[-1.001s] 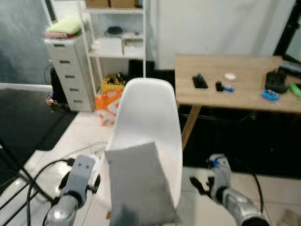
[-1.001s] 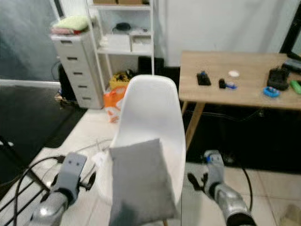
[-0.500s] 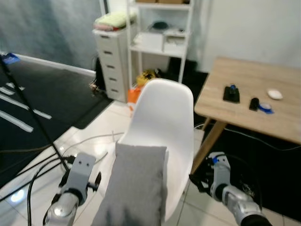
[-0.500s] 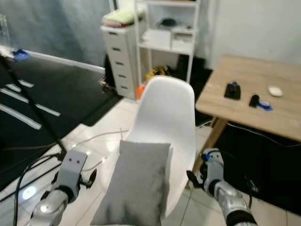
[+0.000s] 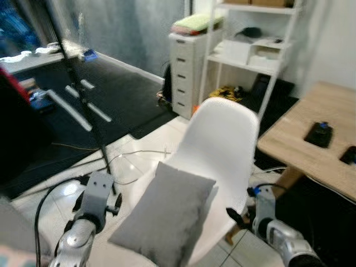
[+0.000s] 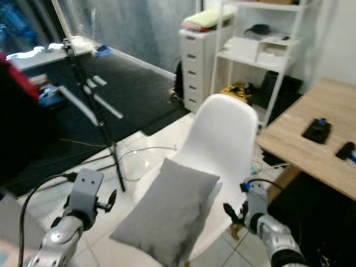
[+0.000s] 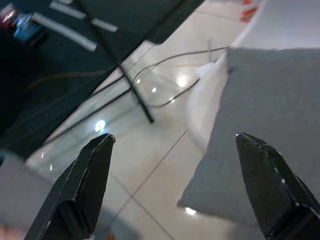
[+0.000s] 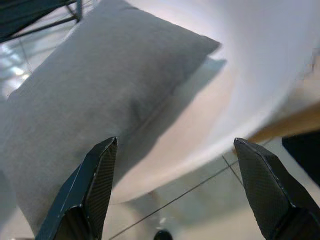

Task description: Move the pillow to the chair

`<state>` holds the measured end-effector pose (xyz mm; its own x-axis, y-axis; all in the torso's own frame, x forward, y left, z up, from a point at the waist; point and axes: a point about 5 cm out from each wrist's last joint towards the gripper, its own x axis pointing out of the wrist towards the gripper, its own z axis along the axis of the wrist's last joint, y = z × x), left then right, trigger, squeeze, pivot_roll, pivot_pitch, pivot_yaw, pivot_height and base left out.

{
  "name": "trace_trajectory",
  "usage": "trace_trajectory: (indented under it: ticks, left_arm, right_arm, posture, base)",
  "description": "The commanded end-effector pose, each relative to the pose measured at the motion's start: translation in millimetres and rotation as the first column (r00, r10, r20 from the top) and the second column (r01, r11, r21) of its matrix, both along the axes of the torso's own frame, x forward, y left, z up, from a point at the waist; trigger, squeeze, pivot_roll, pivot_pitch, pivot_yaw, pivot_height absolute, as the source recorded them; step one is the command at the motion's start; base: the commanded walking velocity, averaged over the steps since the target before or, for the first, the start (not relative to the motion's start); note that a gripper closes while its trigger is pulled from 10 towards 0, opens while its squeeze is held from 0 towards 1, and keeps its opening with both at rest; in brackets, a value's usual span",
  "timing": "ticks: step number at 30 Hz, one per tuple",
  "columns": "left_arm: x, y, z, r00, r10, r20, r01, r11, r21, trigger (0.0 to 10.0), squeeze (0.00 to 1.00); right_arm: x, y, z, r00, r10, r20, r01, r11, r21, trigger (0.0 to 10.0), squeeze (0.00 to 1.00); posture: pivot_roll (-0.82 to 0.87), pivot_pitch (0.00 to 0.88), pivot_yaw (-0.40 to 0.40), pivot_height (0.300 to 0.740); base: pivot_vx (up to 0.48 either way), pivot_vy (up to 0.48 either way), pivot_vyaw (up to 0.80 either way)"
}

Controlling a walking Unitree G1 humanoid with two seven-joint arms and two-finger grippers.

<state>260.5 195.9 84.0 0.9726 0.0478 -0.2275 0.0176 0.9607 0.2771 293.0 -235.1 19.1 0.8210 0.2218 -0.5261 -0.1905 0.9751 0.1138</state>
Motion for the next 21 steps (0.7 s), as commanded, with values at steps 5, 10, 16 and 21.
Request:
trace_trajectory:
  ticks: [5, 10, 16, 21]
  left_arm:
    - [-2.2, 2.5, -4.6, 1.0, 0.012, -0.023, -0.011, 1.0, 0.004, 10.0, 0.0]
    - [-0.8, -0.3, -2.5, 1.0, 0.0, -0.01, 0.0, 1.0, 0.0, 10.0, 0.0]
    - [-1.5, -3.1, -0.7, 1.0, -0.014, 0.004, 0.014, 1.0, -0.003, 10.0, 0.0]
    - [-2.2, -4.2, -1.3, 1.0, -0.009, 0.007, 0.01, 1.0, -0.008, 10.0, 0.0]
  right_arm:
    - [-2.5, 6.5, -5.0, 0.999, 0.033, -0.02, -0.033, 0.999, 0.004, 10.0, 0.0]
    - [-3.1, 6.6, -5.6, 0.999, 0.042, -0.022, -0.042, 0.999, -0.002, 10.0, 0.0]
    - [-6.1, 7.6, -8.9, 0.999, 0.044, -0.025, -0.044, 0.999, -0.003, 10.0, 0.0]
    - [-8.5, 7.1, -11.4, 0.998, 0.047, -0.037, -0.047, 0.999, -0.007, 10.0, 0.0]
  posture:
    - [-0.17, 0.028, -0.013, 0.74]
    - [-0.16, 0.016, -0.016, 0.74]
    - [-0.13, 0.0, -0.015, 0.74]
    - [-0.13, 0.0, -0.026, 0.74]
  base:
    - [0.0, 0.0, 0.78]
    - [0.0, 0.0, 0.78]
    - [0.0, 0.0, 0.78]
    - [0.0, 0.0, 0.78]
